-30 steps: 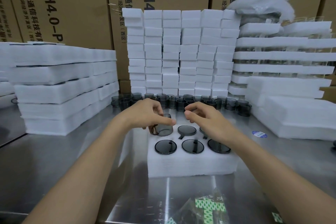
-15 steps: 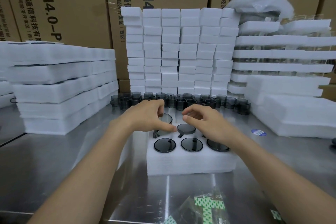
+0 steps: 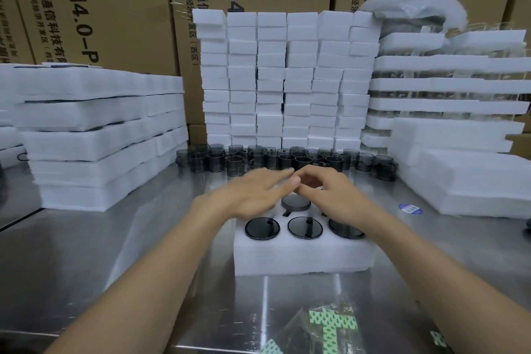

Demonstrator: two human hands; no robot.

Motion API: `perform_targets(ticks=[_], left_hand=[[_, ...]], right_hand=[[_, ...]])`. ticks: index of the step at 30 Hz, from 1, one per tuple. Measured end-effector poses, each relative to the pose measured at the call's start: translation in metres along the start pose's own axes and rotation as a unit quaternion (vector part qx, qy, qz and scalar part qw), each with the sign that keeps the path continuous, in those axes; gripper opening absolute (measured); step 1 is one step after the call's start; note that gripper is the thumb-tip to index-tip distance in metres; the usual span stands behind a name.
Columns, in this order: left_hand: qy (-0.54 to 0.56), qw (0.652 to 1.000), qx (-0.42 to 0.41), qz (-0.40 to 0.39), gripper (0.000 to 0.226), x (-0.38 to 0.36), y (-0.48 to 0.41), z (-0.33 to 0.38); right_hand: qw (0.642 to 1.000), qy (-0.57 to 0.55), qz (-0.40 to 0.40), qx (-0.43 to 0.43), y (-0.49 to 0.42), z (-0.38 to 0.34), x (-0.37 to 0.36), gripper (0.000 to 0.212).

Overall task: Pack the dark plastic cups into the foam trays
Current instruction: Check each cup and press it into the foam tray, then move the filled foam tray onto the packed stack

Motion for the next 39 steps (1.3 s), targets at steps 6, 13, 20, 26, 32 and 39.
perform_targets(ticks=[6, 13, 20, 26, 32, 39], left_hand=[[-0.033, 0.999, 0.014, -0.039, 0.084, -0.015, -0.001, 0.004], [0.027, 0.976, 0.217, 0.016, 0.134, -0.008, 0.045, -0.025], [0.416, 0.892, 0.171, 0.047, 0.105, -0.034, 0.070, -0.017], [0.659, 0.715, 0.072, 0.222, 0.059, 0.025, 0.070, -0.018], [0.678, 0.644, 0.016, 0.354, 0.044, 0.181, 0.100, -0.042], [0.607, 0.560, 0.083, 0.558, 0.060, 0.302, 0.152, -0.107]], right_hand=[[1.000, 0.028, 0.008, -0.005, -0.003, 0.003, 0.000, 0.016], [0.941, 0.180, -0.071, -0.278, 0.009, 0.029, 0.043, 0.078], [0.945, 0.069, -0.113, -0.299, 0.020, 0.040, 0.038, 0.096], [0.941, -0.191, 0.018, -0.277, 0.002, 0.080, 0.052, 0.089], [0.945, -0.206, -0.031, -0.251, -0.007, 0.094, 0.043, 0.084], [0.956, -0.120, -0.149, -0.221, 0.012, 0.056, 0.009, 0.074]])
Point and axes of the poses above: each hand's wrist, its own y-axis away from the middle knuckle, its own x-axis out of the back of the hand, z = x × y, the point moved 2 cm from there along -y, towards the middle knuckle, and after that the axes turned 5 degrees about -z, right-handed, at the moved point
